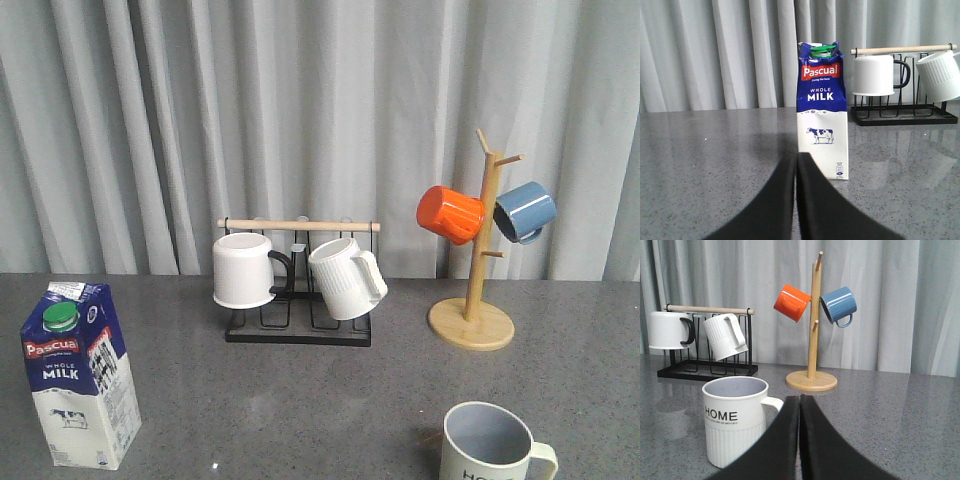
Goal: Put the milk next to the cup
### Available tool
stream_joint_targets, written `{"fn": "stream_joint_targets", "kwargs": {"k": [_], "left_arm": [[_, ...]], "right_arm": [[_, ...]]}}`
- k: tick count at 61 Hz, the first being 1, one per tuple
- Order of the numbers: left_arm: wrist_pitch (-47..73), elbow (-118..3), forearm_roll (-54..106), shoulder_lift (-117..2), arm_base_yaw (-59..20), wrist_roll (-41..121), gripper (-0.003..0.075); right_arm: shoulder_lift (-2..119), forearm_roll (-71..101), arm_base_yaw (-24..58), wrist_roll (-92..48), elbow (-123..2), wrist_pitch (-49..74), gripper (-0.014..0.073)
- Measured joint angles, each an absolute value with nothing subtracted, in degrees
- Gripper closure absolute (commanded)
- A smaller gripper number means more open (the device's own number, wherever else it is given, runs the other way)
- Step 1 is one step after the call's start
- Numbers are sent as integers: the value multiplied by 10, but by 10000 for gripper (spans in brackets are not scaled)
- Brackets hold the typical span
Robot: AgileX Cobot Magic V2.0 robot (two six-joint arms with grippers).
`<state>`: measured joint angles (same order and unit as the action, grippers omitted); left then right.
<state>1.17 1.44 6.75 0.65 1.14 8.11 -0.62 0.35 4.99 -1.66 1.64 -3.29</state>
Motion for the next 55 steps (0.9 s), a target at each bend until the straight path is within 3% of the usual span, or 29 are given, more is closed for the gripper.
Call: {"fn": "stream_joint_targets", "kwargs": {"k": [55], "left_arm": [[-8, 14, 69, 7, 11, 63, 727]], "right_arm": [[-6, 3, 50, -17, 16, -36, 599]]}}
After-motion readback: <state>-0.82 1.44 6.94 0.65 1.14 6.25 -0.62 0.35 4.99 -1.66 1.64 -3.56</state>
